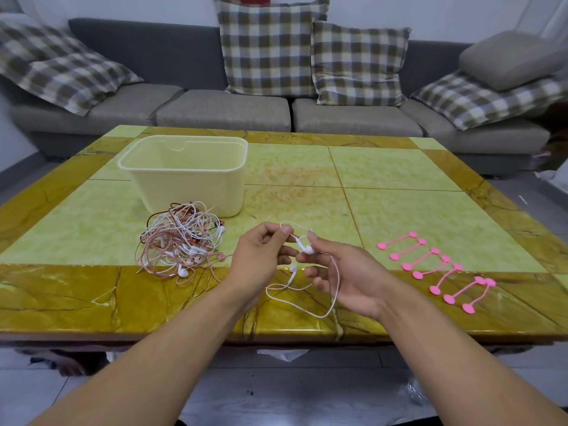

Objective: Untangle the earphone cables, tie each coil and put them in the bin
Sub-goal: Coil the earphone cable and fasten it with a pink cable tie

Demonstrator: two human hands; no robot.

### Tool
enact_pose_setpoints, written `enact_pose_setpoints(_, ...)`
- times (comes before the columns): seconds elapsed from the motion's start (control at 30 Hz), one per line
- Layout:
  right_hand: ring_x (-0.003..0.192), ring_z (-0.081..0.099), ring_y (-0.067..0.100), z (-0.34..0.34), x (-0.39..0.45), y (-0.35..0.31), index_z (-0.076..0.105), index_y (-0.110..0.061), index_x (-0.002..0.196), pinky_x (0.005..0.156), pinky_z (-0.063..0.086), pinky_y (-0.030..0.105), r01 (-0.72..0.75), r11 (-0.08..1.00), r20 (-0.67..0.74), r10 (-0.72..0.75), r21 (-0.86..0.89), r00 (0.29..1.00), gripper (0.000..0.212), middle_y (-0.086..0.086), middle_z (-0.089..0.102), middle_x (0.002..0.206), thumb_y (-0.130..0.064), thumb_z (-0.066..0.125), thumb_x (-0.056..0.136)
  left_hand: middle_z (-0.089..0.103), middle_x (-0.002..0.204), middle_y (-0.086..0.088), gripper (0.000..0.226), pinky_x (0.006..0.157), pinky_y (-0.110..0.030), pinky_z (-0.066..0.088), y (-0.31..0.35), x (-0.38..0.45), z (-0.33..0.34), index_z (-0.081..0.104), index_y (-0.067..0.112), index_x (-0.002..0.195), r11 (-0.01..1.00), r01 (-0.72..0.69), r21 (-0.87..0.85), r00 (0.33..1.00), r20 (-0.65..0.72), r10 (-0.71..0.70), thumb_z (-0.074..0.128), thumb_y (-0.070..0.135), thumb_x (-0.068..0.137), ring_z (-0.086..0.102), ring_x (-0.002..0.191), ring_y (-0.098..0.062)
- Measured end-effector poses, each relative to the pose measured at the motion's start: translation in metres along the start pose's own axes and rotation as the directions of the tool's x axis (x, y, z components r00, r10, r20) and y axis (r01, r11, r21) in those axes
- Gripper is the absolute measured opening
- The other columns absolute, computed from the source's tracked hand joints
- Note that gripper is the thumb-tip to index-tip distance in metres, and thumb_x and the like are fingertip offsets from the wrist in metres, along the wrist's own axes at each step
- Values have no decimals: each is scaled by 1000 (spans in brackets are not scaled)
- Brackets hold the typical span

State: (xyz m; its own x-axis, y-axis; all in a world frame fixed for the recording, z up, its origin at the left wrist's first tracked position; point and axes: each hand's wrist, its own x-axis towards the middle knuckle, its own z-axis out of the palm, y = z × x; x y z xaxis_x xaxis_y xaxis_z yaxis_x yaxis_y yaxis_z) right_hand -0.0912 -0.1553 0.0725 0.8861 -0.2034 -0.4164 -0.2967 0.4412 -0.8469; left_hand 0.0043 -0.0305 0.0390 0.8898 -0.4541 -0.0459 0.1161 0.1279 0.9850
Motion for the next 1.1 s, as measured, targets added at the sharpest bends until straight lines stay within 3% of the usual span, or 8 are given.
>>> enact_pose_setpoints(0.23,63,62,10,-4,-2,-1,66,-16,93,45,43,21,87,987,-94,-100,-133,991,19,-1,72,85,-31,76,87,71,88,-5,16,66,-25,53,4,8,-12,63,8,94,995,60,-75,980,-185,-73,52,13,104,70,73,-16)
enact_pose_setpoints(0.33,63,60,12,-6,-2,-2,60,-19,85,46,39,23,160,965,-181,-199,-207,963,26,-1,73,83,-42,72,91,75,91,-5,16,77,-31,49,7,11,-21,66,9,92,991,135,23,965,-229,-126,52,14,100,68,84,-17)
enact_pose_setpoints(0.47,57,48,13,-9,-2,-1,71,-19,84,48,34,20,250,848,-272,-407,-466,872,30,-3,72,75,-45,64,97,77,83,-2,22,84,-39,43,15,5,-24,71,9,87,966,141,217,984,-136,-113,56,22,96,67,89,-16)
enact_pose_setpoints(0.57,53,45,7,-9,-3,-3,79,-30,84,50,35,17,323,792,-217,-486,-518,846,23,-10,69,69,-44,65,96,79,89,-2,38,94,-40,40,15,3,-20,78,15,92,954,164,251,984,32,-177,48,37,100,67,102,-19)
enact_pose_setpoints(0.7,53,54,-5,-8,-5,-2,81,-31,89,54,36,8,355,696,-48,-487,-624,872,14,-20,68,66,-37,69,94,78,103,0,42,102,-39,46,10,2,-14,76,19,109,974,174,148,964,179,-199,53,52,97,70,106,-16)
enact_pose_setpoints(0.83,59,57,-9,-9,-2,6,81,-31,104,59,38,5,329,657,34,-419,-678,907,14,-24,71,72,-27,70,95,78,104,-5,18,106,-43,49,10,0,-11,77,17,101,991,114,69,979,162,-124,73,28,88,72,102,-19)
enact_pose_setpoints(1.0,53,47,8,-14,0,4,81,-33,99,49,36,17,298,719,-22,-399,-627,917,25,-8,71,81,-40,58,101,76,91,-7,10,94,-39,57,11,7,-14,68,6,104,975,91,-205,996,6,-92,66,6,94,75,90,-20)
enact_pose_setpoints(1.1,53,43,12,-19,2,0,80,-25,92,44,30,18,293,848,-202,-412,-443,888,30,-4,67,76,-33,54,104,69,84,-9,6,87,-39,60,16,15,-21,61,5,101,900,73,-429,990,-76,-116,57,1,99,75,85,-26)
